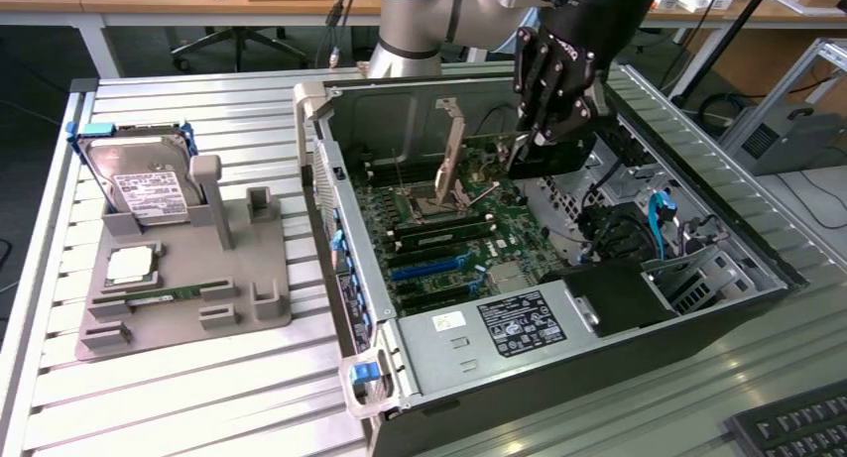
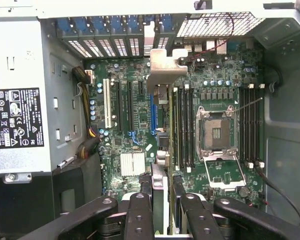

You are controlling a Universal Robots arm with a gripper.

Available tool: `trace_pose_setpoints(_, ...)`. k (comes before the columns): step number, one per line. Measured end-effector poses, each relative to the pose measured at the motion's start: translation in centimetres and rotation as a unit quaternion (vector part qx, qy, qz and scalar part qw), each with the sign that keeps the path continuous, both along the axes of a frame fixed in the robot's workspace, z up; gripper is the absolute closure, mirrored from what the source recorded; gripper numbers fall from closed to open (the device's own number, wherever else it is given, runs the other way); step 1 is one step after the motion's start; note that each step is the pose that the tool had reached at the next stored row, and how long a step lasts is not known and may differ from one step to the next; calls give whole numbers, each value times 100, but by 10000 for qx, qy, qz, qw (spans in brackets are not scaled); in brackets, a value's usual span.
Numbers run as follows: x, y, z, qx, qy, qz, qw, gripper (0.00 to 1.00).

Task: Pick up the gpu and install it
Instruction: 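Insert the gpu into the slot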

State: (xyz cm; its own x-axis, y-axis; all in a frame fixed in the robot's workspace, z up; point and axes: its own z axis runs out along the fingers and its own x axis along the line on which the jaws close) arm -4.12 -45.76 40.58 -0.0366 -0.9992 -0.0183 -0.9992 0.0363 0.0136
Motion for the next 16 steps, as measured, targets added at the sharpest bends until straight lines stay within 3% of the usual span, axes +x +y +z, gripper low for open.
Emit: trace_pose_setpoints(16, -1, -29, -2, 0, 0, 0, 10000, 73)
